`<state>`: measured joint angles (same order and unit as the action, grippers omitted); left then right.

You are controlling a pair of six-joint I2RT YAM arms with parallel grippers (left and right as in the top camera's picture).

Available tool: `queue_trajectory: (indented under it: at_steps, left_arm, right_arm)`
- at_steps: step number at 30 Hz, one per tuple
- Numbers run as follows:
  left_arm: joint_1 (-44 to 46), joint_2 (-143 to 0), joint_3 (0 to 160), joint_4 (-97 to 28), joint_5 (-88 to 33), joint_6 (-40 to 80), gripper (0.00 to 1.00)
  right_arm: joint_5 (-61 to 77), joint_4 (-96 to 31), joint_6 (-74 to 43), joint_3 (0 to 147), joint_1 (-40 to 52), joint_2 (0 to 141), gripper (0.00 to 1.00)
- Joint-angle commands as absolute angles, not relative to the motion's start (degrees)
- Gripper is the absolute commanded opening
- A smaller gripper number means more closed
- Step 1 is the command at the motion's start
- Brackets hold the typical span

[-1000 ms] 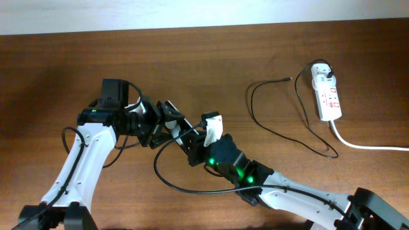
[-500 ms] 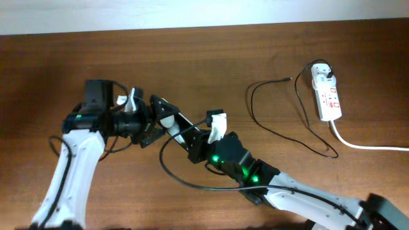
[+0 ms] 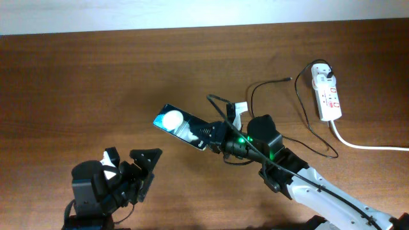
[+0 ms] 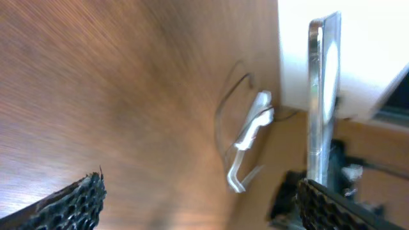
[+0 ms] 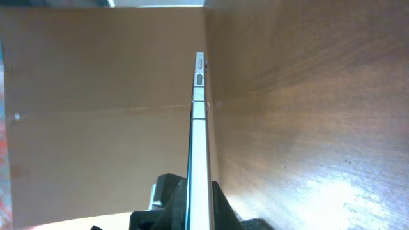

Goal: Plug charger to phone and switch on socket

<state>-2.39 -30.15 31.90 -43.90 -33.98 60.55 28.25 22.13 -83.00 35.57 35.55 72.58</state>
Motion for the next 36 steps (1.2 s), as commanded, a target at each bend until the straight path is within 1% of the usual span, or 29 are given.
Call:
queue_trajectory:
  at_steps: [1, 2, 6, 11, 12, 13, 14, 15, 16, 17, 21, 23, 25, 28, 31, 34, 35, 36]
  left_arm:
    - [-2.5, -29.9, 29.3, -39.4, -38.2, 87.5, 0.99]
    - [-2.5, -29.9, 29.3, -38.7, -38.2, 90.5, 0.99]
    - [-2.5, -29.9, 29.3, -31.3, -38.2, 90.9, 0.99]
    - [0.0, -29.9, 29.3, -30.6, -37.4, 90.9, 0.99]
    - [0.0, -29.9, 29.3, -30.5, -36.7, 90.9, 0.95]
    - [0.0, -29.9, 29.3, -30.4, -36.5, 90.9, 0.89]
    - [0.0, -29.9, 29.3, -30.4, -36.2, 90.9, 0.85]
    - [0.0, -29.9, 29.3, -30.4, -36.0, 91.3, 0.76]
    - [0.0, -29.9, 29.3, -30.3, -36.1, 92.5, 0.64]
    - [0.0, -29.9, 29.3, -29.5, -36.1, 93.3, 0.56]
    - [0.0, -30.3, 29.3, -27.7, -35.6, 93.2, 0.45]
    - [0.0, -30.3, 29.3, -27.7, -35.6, 93.2, 0.42]
    - [0.0, -30.3, 29.3, -27.7, -35.6, 93.2, 0.36]
    - [0.0, -30.3, 29.3, -27.7, -34.5, 93.2, 0.27]
    - [0.0, -30.3, 29.3, -27.7, -34.1, 93.2, 0.15]
    - [0.0, -30.3, 29.3, -27.7, -34.1, 93.2, 0.07]
    - [0.0, -30.3, 29.3, -27.7, -34.1, 93.2, 0.07]
    - [0.0, -30.3, 29.3, -27.7, -34.1, 93.2, 0.01]
  right_arm:
    - [29.1, 21.3, -89.1, 36.2, 35.4, 71.2, 0.04]
    - [29.0, 21.3, -89.1, 36.2, 35.7, 71.2, 0.04]
    - [28.5, 21.2, -95.5, 36.2, 39.8, 71.5, 0.04]
    - [27.7, 21.2, -101.5, 36.2, 45.4, 71.5, 0.04]
    - [27.5, 21.2, -101.5, 36.2, 45.8, 71.5, 0.04]
    - [26.6, 21.2, -101.5, 36.2, 46.5, 71.5, 0.04]
    - [26.3, 21.2, -101.5, 36.2, 47.0, 71.5, 0.04]
    - [26.2, 21.2, -101.5, 36.2, 47.3, 71.5, 0.04]
    - [26.1, 21.2, -101.5, 36.2, 47.4, 71.5, 0.04]
    - [26.1, 21.2, -102.7, 36.2, 47.5, 71.5, 0.04]
    - [20.6, 21.5, -107.5, 36.2, 51.7, 71.5, 0.04]
    - [20.1, 22.0, -109.2, 36.2, 52.6, 71.5, 0.04]
    - [21.0, 26.3, -109.2, 36.2, 52.6, 71.5, 0.04]
    - [21.3, 26.8, -109.1, 36.2, 53.0, 71.5, 0.04]
    - [21.4, 26.8, -109.1, 36.2, 53.0, 71.5, 0.04]
    - [21.4, 26.3, -109.1, 36.2, 53.0, 71.5, 0.04]
    - [21.4, 26.4, -109.1, 36.2, 53.0, 71.5, 0.04]
    - [21.4, 26.3, -108.9, 36.2, 53.0, 71.5, 0.09]
